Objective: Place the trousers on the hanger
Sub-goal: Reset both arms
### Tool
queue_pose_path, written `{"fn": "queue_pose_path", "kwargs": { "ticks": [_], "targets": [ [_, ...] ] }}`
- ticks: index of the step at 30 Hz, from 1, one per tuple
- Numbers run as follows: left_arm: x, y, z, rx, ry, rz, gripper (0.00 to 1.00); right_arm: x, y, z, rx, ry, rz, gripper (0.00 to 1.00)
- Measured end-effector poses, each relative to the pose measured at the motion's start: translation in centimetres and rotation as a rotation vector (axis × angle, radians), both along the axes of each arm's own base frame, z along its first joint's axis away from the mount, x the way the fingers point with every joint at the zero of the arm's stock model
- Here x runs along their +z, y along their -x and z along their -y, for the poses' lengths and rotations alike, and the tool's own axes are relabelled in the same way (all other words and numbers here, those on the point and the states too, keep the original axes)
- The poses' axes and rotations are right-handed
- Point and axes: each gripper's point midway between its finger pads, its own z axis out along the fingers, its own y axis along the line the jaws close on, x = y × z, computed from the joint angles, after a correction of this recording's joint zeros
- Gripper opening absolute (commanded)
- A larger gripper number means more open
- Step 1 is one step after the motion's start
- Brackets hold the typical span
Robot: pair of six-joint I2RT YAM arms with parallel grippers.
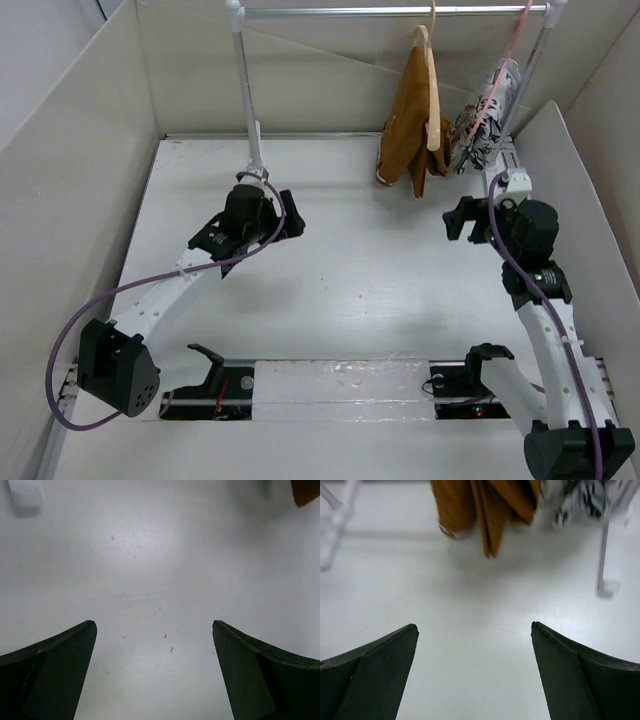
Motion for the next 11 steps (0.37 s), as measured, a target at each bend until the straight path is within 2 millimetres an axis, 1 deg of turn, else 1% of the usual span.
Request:
{"fn": "queue_pose_path", "kwargs": {
  "ticks": [2,3,4,6,7,9,11],
  "targets": [
    [-2.5,1.4,0.2,-0.028,0.004,-0.067,0.99,-3.7,1.4,0.5,-0.018,0.029,-0.096,1.00],
    [-3.2,1.8,0.3,-0.039,0.008,-0.089,0.99,-5.2,1.9,0.6,-0.023,0.040,-0.138,1.00],
    [-3.7,2.2,0.4,-0.049,0.014,-0.105,0.99,-6.3,2.2,0.7,-0.021,0.047,-0.169,1.00],
    [-3.7,2.4,0.9,-0.069,0.033,-0.109,0.99,-8.2,2.7,0.5,-0.010,0.057,-0.227,1.00],
    [-3.4,2.3,1.1,-0.077,0.044,-0.099,0.99,-8.7,2.8,0.4,-0.004,0.061,-0.249,1.00],
    [-2.8,2.0,1.5,-0.088,0.062,-0.078,0.99,-9.0,2.7,0.4,0.006,0.076,-0.265,1.00],
    [-2.4,1.8,1.7,-0.094,0.072,-0.066,0.99,-8.4,2.4,0.5,0.008,0.095,-0.269,1.00]
  ]
}}
